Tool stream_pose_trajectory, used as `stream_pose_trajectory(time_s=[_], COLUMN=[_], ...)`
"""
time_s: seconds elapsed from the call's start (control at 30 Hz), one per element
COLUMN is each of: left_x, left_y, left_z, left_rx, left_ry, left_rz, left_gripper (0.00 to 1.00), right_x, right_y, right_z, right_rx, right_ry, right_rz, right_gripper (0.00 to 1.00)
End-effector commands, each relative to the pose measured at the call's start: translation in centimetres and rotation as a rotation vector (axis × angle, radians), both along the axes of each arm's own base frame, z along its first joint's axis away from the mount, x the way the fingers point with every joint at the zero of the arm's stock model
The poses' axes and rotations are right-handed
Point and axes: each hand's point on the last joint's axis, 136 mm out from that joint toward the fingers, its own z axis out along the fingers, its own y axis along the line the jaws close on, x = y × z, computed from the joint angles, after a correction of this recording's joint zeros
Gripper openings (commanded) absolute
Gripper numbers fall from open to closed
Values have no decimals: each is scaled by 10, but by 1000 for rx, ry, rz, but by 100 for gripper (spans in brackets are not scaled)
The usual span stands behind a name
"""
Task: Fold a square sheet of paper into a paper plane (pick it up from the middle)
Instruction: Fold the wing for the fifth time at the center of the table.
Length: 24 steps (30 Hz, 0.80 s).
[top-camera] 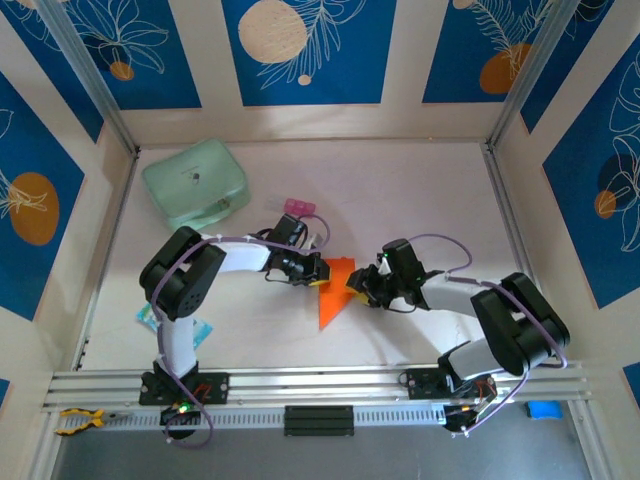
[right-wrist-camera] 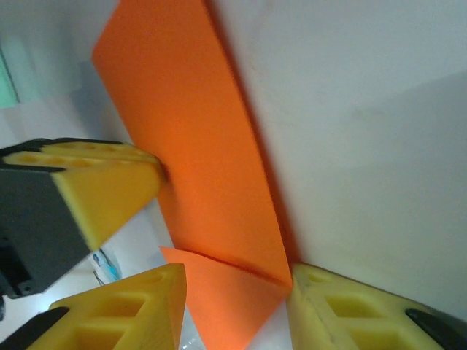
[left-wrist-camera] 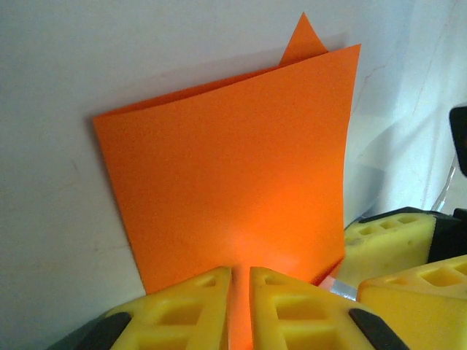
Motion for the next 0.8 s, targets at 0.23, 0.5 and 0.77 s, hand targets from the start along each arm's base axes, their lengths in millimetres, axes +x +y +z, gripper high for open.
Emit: stream_pose_trajectory(time_s=[0.23, 0.5, 0.77], left_x=[-20, -18, -18], left_y=[20, 19, 18], left_z=[-25, -24, -22], left_rx=[90, 83, 83], left_ry=[82, 79, 78], left_rz=[-3, -3, -2], left_gripper=[17, 17, 17], right_x=[17, 18, 26], right_y=[5, 9, 9], right_z=[16, 15, 21], right_rx=[63, 108, 128], right_ry=[-97, -113, -165], right_rz=[27, 112, 152], right_gripper=[40, 42, 40])
